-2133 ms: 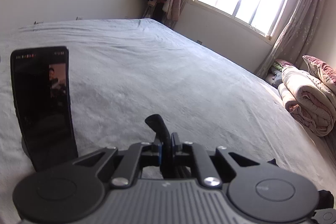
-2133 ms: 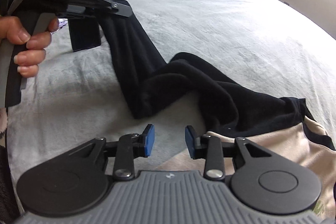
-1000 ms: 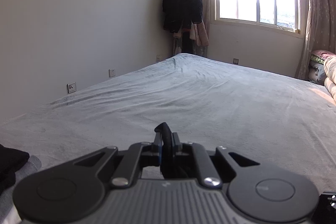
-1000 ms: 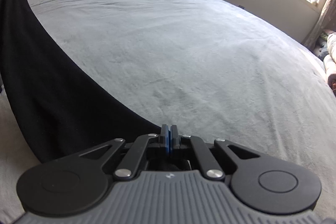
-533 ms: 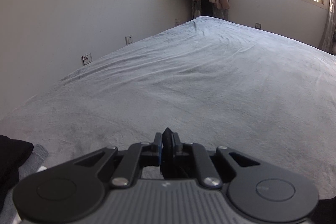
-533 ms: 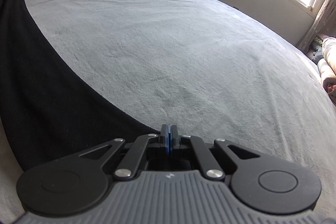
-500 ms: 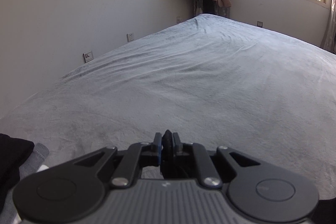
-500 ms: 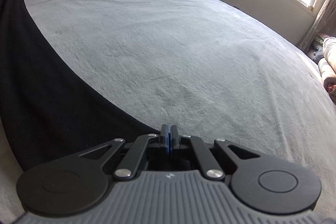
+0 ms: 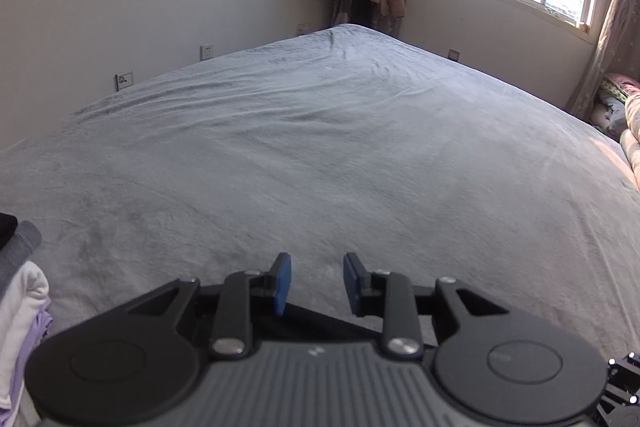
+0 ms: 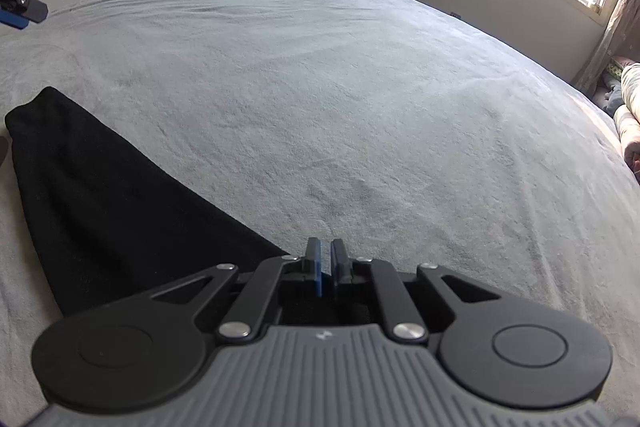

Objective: Fold clothes
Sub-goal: 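Open both grippers and lay the sleeve flat on the sweatshirt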

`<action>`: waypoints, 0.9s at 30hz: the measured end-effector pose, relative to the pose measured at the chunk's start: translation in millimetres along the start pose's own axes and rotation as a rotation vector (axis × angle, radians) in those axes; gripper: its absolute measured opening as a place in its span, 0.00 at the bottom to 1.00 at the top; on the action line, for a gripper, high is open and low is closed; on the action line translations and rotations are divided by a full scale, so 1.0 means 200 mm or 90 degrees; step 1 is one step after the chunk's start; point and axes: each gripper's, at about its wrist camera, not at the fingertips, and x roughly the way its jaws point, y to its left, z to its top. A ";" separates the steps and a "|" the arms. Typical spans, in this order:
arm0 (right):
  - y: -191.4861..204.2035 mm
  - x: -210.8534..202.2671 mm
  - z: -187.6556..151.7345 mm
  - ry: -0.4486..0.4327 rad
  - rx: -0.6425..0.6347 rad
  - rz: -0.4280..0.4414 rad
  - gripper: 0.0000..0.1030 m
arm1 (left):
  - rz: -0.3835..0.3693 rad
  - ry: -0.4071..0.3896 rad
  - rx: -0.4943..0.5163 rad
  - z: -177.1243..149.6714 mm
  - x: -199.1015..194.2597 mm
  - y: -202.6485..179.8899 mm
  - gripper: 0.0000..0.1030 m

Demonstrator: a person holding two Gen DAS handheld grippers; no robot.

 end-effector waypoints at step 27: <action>-0.50 -0.73 -0.38 -0.015 0.148 -0.061 0.48 | -0.122 0.132 0.118 -0.54 -0.32 -0.79 0.57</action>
